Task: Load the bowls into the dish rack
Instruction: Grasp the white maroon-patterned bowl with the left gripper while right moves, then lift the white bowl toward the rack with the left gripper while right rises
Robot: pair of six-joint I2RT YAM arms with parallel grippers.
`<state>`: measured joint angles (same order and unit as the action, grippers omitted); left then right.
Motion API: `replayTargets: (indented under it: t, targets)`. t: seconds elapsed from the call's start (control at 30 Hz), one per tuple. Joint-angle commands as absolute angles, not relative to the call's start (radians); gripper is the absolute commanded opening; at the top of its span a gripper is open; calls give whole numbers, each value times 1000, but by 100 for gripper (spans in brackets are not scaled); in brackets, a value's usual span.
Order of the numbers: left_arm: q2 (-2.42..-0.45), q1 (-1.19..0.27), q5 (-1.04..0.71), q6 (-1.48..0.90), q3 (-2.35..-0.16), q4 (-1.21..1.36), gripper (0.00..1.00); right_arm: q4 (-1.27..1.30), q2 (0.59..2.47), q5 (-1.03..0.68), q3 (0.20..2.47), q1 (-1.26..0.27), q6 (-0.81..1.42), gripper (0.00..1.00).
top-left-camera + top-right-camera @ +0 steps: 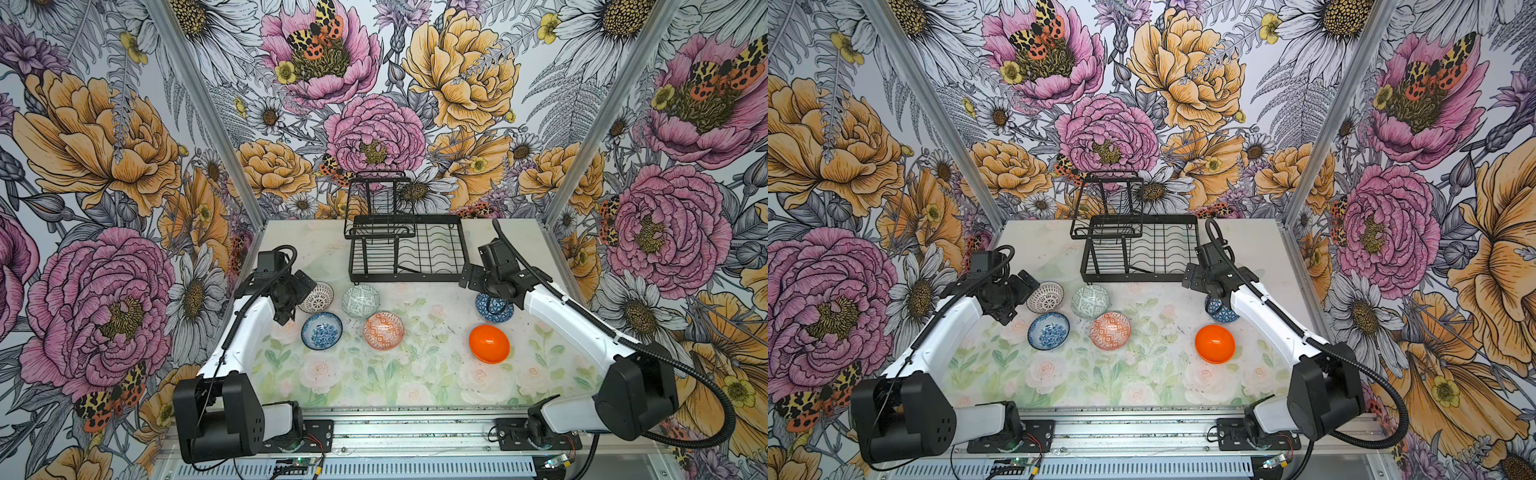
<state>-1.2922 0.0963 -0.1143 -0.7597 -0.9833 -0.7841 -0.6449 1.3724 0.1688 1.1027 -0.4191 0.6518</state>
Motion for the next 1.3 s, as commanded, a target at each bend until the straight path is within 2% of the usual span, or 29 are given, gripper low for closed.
replayTargets:
  t: [0.0,0.33,0.67,0.77,0.93,1.27]
  targets:
    - [-1300,123,-208,-758,-984,-788,99,-629,1272,142,1071,-476,678,100]
    - [-1417,193,-324,-710,-900,-672,99,-572,1109,167,893,-599,746,100]
    - [-1488,238,-316,-661,-919,-642,97,-497,1154,191,916,-622,725,100]
    - [-1519,241,-315,-645,-909,-622,83,-497,1180,174,937,-622,717,100]
    - [-1540,259,-334,-648,-879,-588,55,-491,1189,150,934,-623,704,99]
    - [-1570,286,-353,-641,-887,-568,23,-470,1190,155,905,-623,735,99]
